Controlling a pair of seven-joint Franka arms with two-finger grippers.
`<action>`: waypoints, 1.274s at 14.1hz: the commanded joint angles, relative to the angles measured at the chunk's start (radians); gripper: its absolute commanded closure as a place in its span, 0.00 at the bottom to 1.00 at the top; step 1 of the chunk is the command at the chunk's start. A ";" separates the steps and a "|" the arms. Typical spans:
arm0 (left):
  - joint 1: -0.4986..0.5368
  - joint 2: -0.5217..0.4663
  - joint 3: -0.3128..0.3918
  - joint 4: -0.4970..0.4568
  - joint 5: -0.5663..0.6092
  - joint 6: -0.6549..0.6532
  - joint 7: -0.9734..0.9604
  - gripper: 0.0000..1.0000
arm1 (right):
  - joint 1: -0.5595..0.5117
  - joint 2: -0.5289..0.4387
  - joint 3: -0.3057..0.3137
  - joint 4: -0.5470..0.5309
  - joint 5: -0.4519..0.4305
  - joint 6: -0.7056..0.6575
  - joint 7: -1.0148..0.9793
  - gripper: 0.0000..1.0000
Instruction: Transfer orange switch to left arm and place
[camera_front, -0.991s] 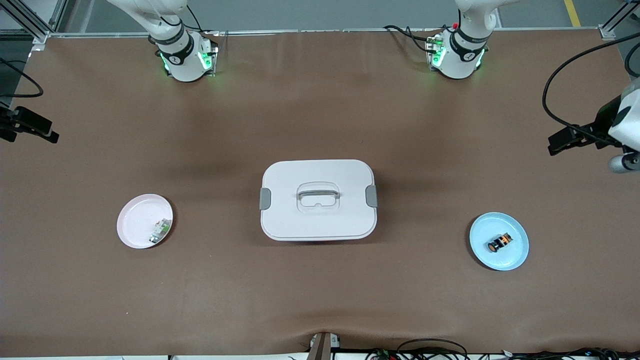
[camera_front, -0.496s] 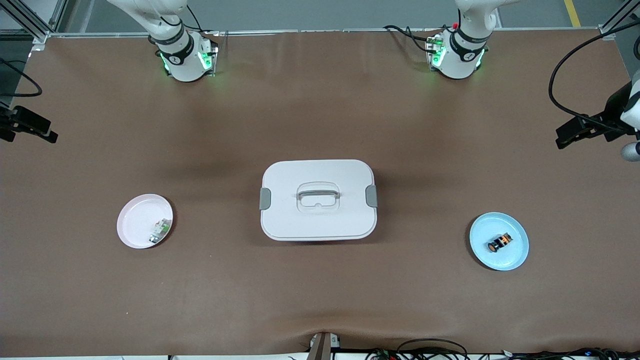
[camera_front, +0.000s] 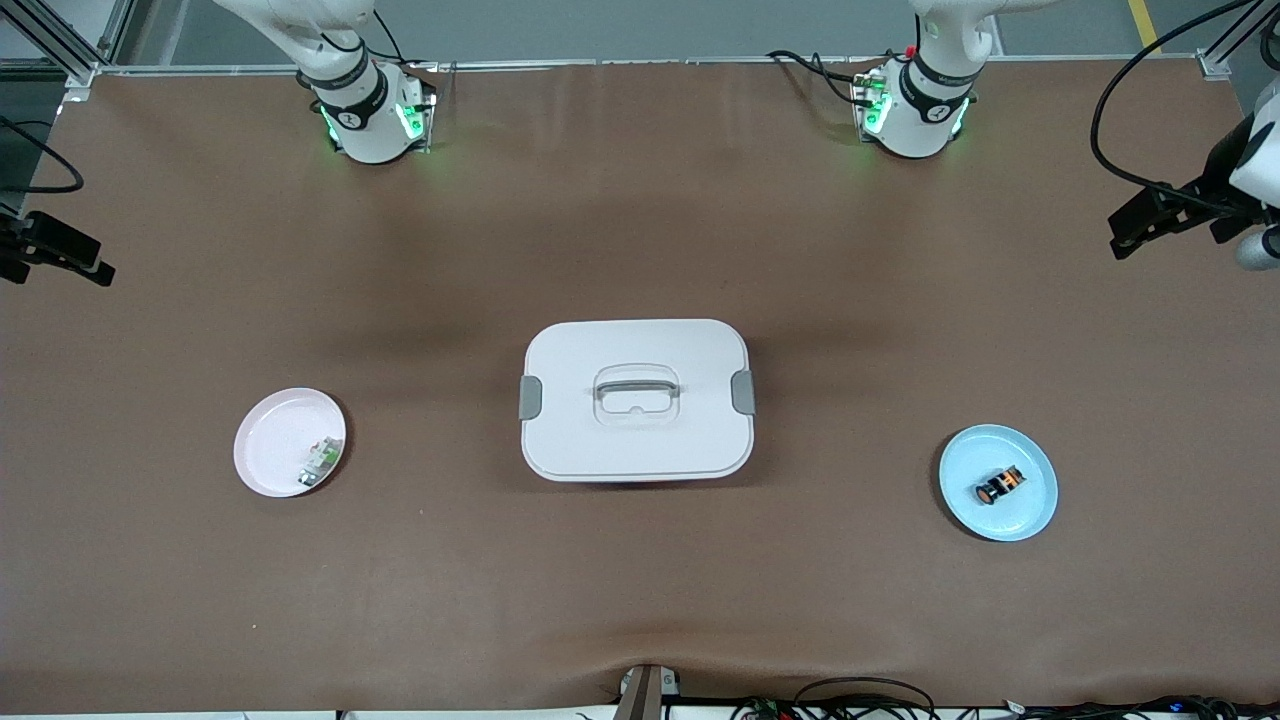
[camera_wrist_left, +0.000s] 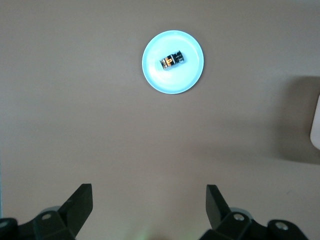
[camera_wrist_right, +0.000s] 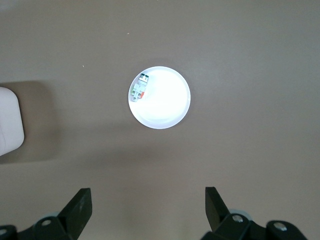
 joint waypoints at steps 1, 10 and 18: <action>-0.033 -0.044 0.045 -0.040 -0.026 0.005 0.029 0.00 | -0.008 0.007 0.008 0.020 0.004 -0.015 0.007 0.00; -0.101 -0.043 0.117 -0.027 -0.136 -0.008 0.055 0.00 | -0.008 0.007 0.008 0.020 0.003 -0.015 0.007 0.00; -0.100 -0.035 0.054 -0.018 -0.121 -0.026 0.060 0.00 | -0.011 0.007 0.008 0.021 0.003 -0.016 0.007 0.00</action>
